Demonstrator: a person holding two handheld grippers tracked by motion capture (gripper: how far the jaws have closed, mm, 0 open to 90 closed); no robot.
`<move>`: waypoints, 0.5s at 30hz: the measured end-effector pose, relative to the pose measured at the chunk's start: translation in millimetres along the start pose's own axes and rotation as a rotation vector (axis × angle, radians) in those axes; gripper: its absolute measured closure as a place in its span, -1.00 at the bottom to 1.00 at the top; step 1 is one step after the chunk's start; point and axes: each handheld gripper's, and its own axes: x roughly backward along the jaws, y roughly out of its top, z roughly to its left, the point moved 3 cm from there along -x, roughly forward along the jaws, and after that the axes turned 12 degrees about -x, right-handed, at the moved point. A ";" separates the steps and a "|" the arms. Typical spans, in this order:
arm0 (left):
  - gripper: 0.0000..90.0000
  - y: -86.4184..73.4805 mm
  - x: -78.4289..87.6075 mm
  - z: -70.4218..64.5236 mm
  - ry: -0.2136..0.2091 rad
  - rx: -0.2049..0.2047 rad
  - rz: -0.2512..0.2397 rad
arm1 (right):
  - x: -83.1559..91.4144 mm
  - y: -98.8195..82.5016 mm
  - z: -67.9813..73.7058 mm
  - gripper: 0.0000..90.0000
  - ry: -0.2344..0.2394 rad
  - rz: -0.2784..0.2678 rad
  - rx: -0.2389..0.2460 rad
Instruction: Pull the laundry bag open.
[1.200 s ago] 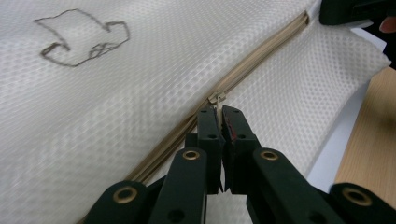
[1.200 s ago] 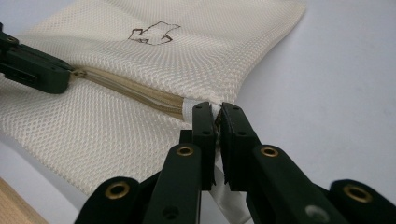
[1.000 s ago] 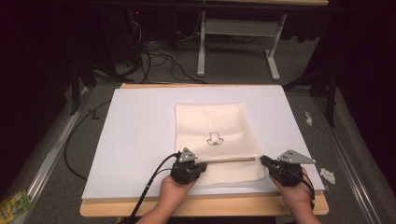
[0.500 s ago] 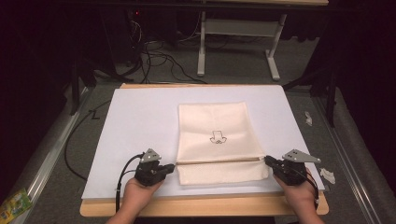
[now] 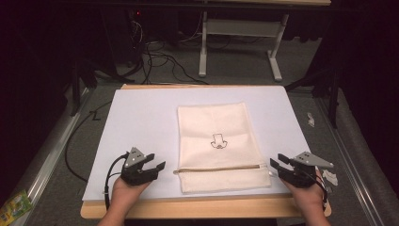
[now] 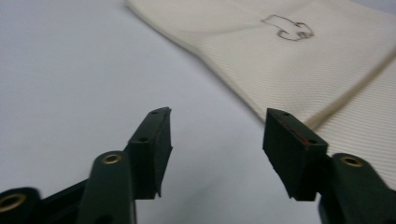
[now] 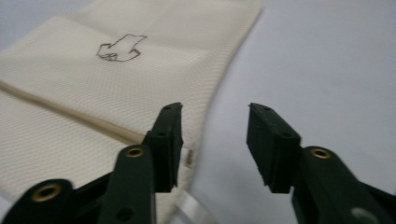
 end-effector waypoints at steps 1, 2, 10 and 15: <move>-0.15 -0.3 3.7 4.2 0.031 -0.001 -0.005 | 2.0 0.1 -3.8 0.12 -0.012 -0.005 -0.003; -0.20 -0.8 7.0 8.0 0.048 0.008 -0.017 | 4.3 0.0 -9.5 0.04 -0.024 -0.011 0.000; -0.51 -12.9 34.5 36.8 0.152 0.036 -0.014 | 22.6 4.5 -51.3 -0.53 -0.123 -0.071 -0.072; -0.77 -17.1 33.3 45.2 0.181 0.090 0.008 | 18.6 4.1 -47.0 -0.61 -0.118 -0.065 -0.056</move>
